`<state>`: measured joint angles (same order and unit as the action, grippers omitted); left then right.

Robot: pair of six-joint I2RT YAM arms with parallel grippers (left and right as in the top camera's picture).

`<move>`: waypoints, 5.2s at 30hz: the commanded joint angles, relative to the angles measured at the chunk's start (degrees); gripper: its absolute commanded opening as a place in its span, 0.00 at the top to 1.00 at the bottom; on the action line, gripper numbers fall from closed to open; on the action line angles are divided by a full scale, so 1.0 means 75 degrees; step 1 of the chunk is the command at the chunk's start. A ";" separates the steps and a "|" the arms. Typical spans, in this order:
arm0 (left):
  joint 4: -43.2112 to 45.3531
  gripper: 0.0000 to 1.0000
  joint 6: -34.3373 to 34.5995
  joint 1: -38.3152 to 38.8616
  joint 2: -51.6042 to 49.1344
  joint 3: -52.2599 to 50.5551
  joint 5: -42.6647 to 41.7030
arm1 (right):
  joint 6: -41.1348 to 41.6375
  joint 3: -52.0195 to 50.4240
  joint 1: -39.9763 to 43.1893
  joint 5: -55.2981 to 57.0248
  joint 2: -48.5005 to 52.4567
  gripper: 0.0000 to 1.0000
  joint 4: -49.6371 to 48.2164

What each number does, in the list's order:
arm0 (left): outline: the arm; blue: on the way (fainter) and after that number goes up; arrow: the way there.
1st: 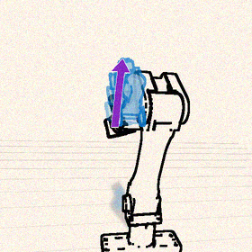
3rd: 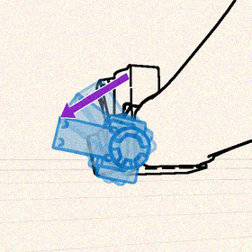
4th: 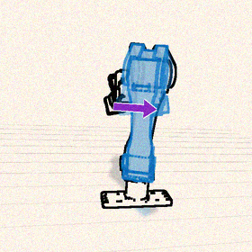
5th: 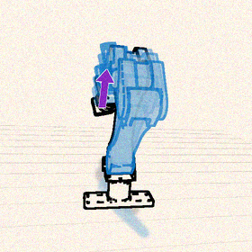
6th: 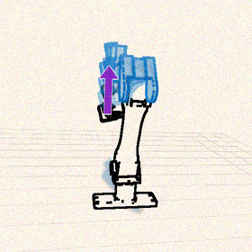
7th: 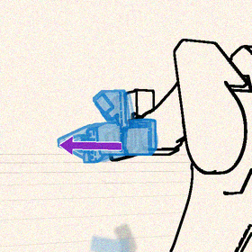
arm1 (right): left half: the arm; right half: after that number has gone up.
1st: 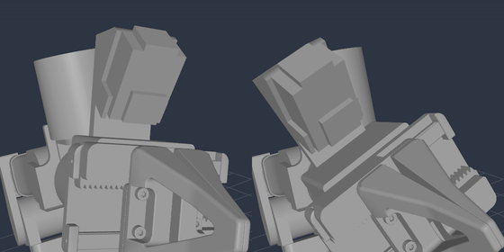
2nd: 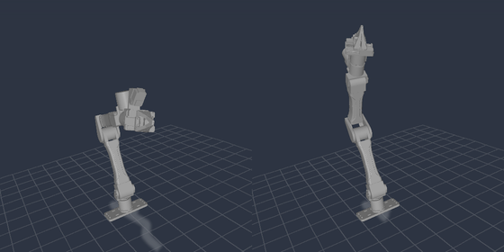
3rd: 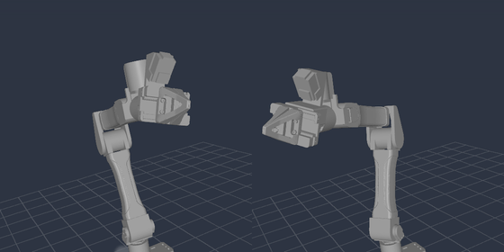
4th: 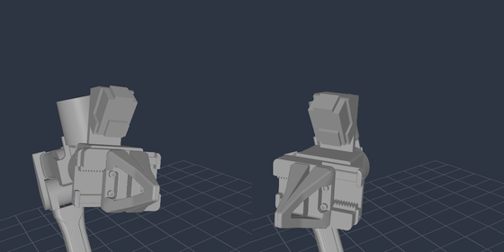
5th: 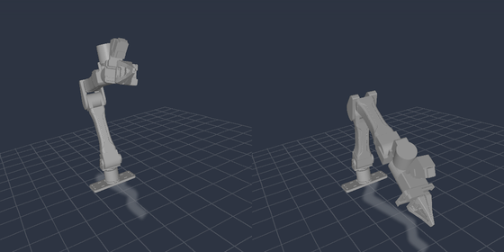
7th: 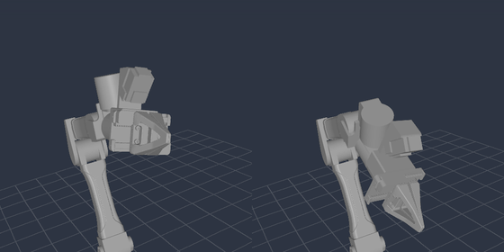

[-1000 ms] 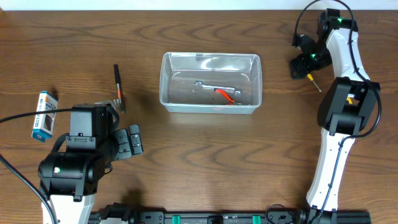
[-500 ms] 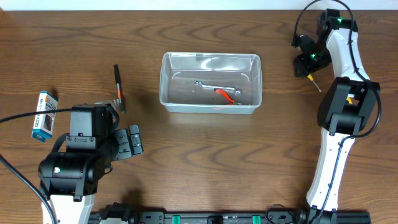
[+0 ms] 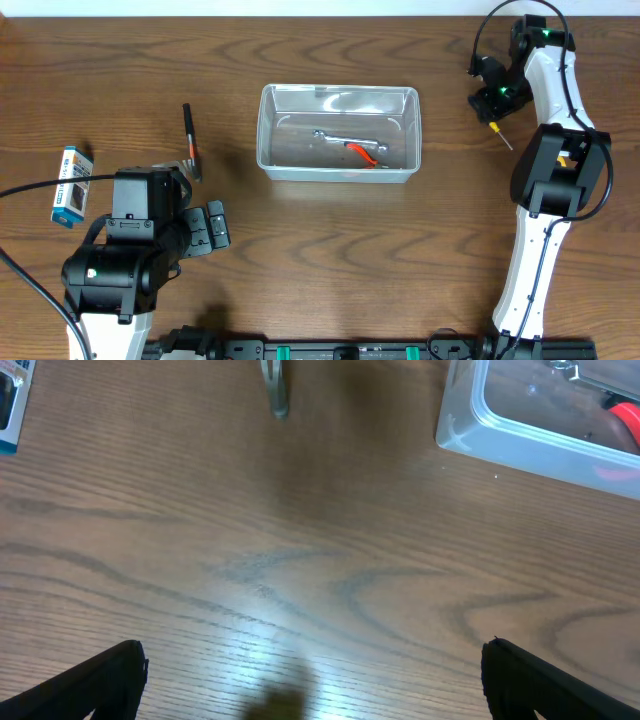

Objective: Pack container
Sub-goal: 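Grasp the black-handled small screwdriver with the right gripper, then place the small screwdriver into the container and release, then move the right gripper to the yellow screwdriver and grasp it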

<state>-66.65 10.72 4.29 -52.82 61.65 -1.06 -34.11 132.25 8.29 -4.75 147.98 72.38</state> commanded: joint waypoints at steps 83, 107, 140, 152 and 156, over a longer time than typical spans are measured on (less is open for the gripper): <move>-0.0020 0.02 0.0070 0.0038 0.0012 0.0125 0.0090 | -0.0901 -0.0020 -0.4336 -0.0822 -0.2605 0.36 0.0227; 0.0280 0.02 0.0070 0.0038 0.0012 0.0125 0.0090 | 0.4433 -0.0752 0.2060 0.0965 -0.4843 0.01 0.2530; 0.0711 0.02 0.0038 0.0038 -0.0618 0.0096 0.0099 | 0.2809 -0.7577 0.2162 0.0527 -0.8644 0.01 -0.0233; 0.0781 0.02 0.0047 0.0038 -0.0615 0.0096 0.0329 | 0.1387 -0.7382 0.2442 0.1005 -0.6038 0.01 -0.2302; 0.0781 0.02 0.0047 0.0038 -0.0615 0.0096 0.0329 | 0.1131 -0.7382 0.2448 0.1003 -0.5651 0.01 -0.2967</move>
<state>-60.84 10.72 4.29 -57.49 61.65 0.45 -21.98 75.70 26.26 1.89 103.94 51.72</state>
